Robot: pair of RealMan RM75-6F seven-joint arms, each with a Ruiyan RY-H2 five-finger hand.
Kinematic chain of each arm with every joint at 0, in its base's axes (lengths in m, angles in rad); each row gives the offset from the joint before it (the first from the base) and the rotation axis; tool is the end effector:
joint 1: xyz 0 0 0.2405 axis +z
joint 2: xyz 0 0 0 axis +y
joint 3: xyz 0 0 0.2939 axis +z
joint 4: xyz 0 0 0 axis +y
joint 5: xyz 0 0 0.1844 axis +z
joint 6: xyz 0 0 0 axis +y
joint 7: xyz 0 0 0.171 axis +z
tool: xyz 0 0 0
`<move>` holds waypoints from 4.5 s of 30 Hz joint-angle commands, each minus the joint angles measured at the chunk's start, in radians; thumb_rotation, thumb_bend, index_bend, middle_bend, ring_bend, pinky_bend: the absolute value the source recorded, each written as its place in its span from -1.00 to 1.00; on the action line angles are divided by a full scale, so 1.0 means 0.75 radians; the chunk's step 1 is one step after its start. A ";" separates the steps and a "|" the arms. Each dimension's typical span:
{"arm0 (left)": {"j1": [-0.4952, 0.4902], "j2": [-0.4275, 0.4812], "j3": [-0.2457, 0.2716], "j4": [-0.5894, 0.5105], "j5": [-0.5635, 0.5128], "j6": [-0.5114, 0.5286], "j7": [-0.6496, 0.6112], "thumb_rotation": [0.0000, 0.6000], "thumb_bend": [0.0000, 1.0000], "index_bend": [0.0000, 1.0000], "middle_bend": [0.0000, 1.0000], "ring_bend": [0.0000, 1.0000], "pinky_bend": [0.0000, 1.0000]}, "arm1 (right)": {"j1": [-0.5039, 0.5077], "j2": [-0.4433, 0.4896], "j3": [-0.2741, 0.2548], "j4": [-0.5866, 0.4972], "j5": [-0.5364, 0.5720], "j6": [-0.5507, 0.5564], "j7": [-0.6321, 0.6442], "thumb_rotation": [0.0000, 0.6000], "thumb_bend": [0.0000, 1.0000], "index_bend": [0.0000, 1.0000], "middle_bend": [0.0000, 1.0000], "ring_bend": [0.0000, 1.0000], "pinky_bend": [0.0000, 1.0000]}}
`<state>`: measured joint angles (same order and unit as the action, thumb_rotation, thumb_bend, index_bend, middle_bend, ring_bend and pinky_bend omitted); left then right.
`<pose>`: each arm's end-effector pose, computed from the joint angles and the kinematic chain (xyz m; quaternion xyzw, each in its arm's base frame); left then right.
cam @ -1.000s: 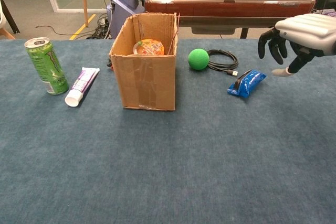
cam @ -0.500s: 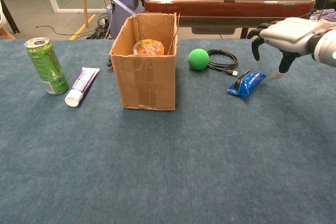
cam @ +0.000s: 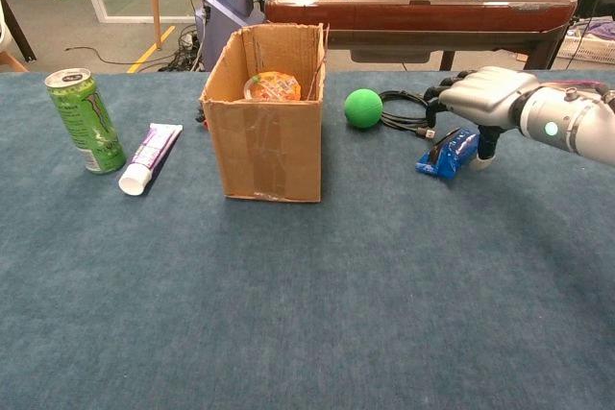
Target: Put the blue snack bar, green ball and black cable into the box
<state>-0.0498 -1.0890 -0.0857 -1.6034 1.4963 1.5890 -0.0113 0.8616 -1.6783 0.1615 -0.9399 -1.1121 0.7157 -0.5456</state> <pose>-0.3339 0.2023 0.2324 -0.5630 -0.3477 -0.4130 0.6258 -0.2190 -0.4629 -0.0187 0.8108 -0.2166 0.1845 0.5115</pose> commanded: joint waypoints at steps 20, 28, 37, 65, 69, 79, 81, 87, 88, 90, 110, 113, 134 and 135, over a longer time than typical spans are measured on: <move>0.000 0.000 0.001 0.001 0.001 -0.002 0.002 1.00 -0.85 0.14 -0.08 -0.25 0.36 | -0.005 -0.038 -0.019 0.047 -0.031 0.045 0.055 1.00 -0.39 0.20 -0.67 -1.00 -0.86; -0.002 0.001 -0.001 0.002 -0.005 -0.009 -0.002 1.00 -0.85 0.14 -0.08 -0.25 0.36 | -0.009 0.055 0.019 -0.093 -0.082 0.152 0.085 1.00 -0.38 0.21 -0.66 -1.00 -0.86; -0.003 0.000 0.000 0.001 -0.003 -0.011 0.000 1.00 -0.85 0.14 -0.08 -0.25 0.36 | 0.010 0.215 0.101 -0.401 -0.097 0.295 -0.030 1.00 -0.37 0.22 -0.65 -1.00 -0.86; 0.012 0.019 -0.001 -0.009 0.017 0.027 -0.045 1.00 -0.85 0.14 -0.08 -0.25 0.36 | 0.251 0.051 0.236 -0.510 -0.096 0.374 -0.126 1.00 -0.48 -0.07 -0.59 -1.00 -0.86; 0.016 0.024 0.001 -0.013 0.024 0.034 -0.054 1.00 -0.85 0.14 -0.08 -0.25 0.36 | 0.284 -0.009 0.229 -0.436 -0.077 0.347 -0.120 1.00 -0.79 -0.45 -0.64 -1.00 -0.86; 0.017 0.028 0.003 -0.012 0.026 0.032 -0.058 1.00 -0.85 0.14 -0.08 -0.25 0.36 | 0.297 -0.024 0.220 -0.387 -0.086 0.354 -0.085 1.00 -1.00 -0.76 -0.66 -1.00 -0.86; 0.018 0.027 0.004 -0.012 0.025 0.031 -0.056 1.00 -0.85 0.14 -0.08 -0.25 0.36 | 0.282 0.002 0.219 -0.406 -0.081 0.372 -0.095 1.00 -1.00 -0.76 -0.66 -1.00 -0.85; 0.017 0.025 0.003 -0.012 0.022 0.027 -0.050 1.00 -0.85 0.14 -0.08 -0.25 0.36 | 0.201 0.114 0.210 -0.471 -0.036 0.420 -0.104 1.00 -1.00 -0.76 -0.66 -1.00 -0.86; 0.016 0.024 0.002 -0.012 0.021 0.026 -0.048 1.00 -0.85 0.14 -0.08 -0.25 0.36 | 0.189 0.128 0.212 -0.477 -0.024 0.424 -0.098 1.00 -1.00 -0.76 -0.66 -1.00 -0.85; 0.014 0.022 0.003 -0.012 0.021 0.021 -0.042 1.00 -0.85 0.14 -0.08 -0.25 0.36 | 0.163 0.158 0.216 -0.489 0.006 0.426 -0.077 1.00 -1.00 -0.76 -0.66 -0.99 -0.84; 0.010 0.018 0.002 -0.008 0.013 0.011 -0.045 1.00 -0.85 0.13 -0.08 -0.25 0.36 | 0.134 0.126 0.192 -0.254 0.266 0.231 -0.037 1.00 -0.20 -0.50 0.86 0.61 0.72; 0.012 0.020 0.001 -0.009 0.012 0.014 -0.049 1.00 -0.85 0.13 -0.08 -0.25 0.36 | 0.156 0.090 0.189 -0.195 0.343 0.170 -0.070 1.00 0.10 -0.46 1.00 0.84 0.88; 0.011 0.029 -0.003 -0.007 -0.002 0.002 -0.081 1.00 -0.85 0.13 -0.08 -0.25 0.36 | 0.307 -0.183 0.187 0.229 0.443 -0.076 -0.007 1.00 0.66 -0.41 1.00 1.00 1.00; 0.011 0.030 -0.003 -0.006 -0.003 0.000 -0.084 1.00 -0.85 0.13 -0.08 -0.25 0.36 | 0.314 -0.199 0.189 0.255 0.432 -0.084 0.010 1.00 0.66 -0.41 1.00 1.00 1.00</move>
<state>-0.0417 -1.0669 -0.0879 -1.6083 1.4943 1.5893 -0.0740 1.0863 -1.8089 0.3011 -0.7719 -0.7761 0.6649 -0.5557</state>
